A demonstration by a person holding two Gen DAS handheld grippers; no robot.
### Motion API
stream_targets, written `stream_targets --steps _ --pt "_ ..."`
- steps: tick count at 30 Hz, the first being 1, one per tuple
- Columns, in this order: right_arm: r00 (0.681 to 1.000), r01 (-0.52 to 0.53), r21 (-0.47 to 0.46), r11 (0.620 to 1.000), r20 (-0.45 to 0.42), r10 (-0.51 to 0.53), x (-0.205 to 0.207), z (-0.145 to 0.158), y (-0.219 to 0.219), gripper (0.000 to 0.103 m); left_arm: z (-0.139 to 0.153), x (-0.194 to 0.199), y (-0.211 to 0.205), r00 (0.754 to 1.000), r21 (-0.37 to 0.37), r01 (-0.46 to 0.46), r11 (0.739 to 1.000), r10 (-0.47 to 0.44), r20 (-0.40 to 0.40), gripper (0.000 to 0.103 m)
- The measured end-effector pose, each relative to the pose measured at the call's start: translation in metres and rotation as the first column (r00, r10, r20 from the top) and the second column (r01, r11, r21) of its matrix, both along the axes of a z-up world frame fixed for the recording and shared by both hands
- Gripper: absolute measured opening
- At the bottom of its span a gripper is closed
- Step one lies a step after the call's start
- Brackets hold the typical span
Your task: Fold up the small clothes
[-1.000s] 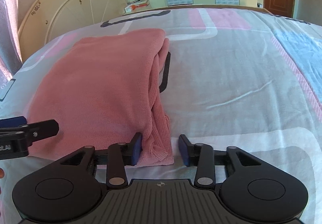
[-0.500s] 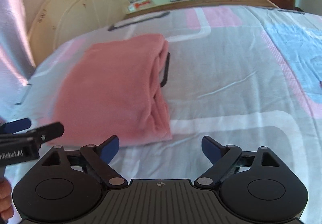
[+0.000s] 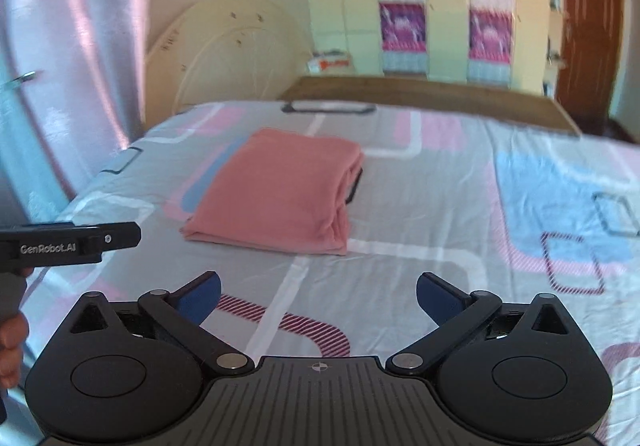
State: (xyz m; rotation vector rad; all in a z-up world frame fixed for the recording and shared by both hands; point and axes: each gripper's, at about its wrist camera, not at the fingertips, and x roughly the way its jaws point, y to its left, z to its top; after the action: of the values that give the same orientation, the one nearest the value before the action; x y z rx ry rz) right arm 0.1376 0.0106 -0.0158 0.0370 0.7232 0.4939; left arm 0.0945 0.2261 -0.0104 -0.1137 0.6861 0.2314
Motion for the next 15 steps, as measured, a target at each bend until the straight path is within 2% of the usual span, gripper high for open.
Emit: stream_targets --steps 5,9,15 --pt "0.99 0.063 0.004 0.998 0.125 -0.063 -0.058 0.022 -0.009 0.103 0.02 -0.048 -0.017 0.999 0.074 -0.042 0.996 0.041 0.01 0.102" --pt "0.964 0.154 0.034 0.988 0.216 -0.158 -0.099 0.034 -0.02 0.103 0.033 -0.087 -0.029 0.998 0.08 -0.055 0.995 0.052 0.041 0.102" --pt "0.959 0.169 0.077 0.983 0.219 -0.182 -0.135 0.041 -0.036 0.103 0.044 -0.123 -0.043 0.998 0.092 -0.034 0.995 0.028 0.063 0.102"
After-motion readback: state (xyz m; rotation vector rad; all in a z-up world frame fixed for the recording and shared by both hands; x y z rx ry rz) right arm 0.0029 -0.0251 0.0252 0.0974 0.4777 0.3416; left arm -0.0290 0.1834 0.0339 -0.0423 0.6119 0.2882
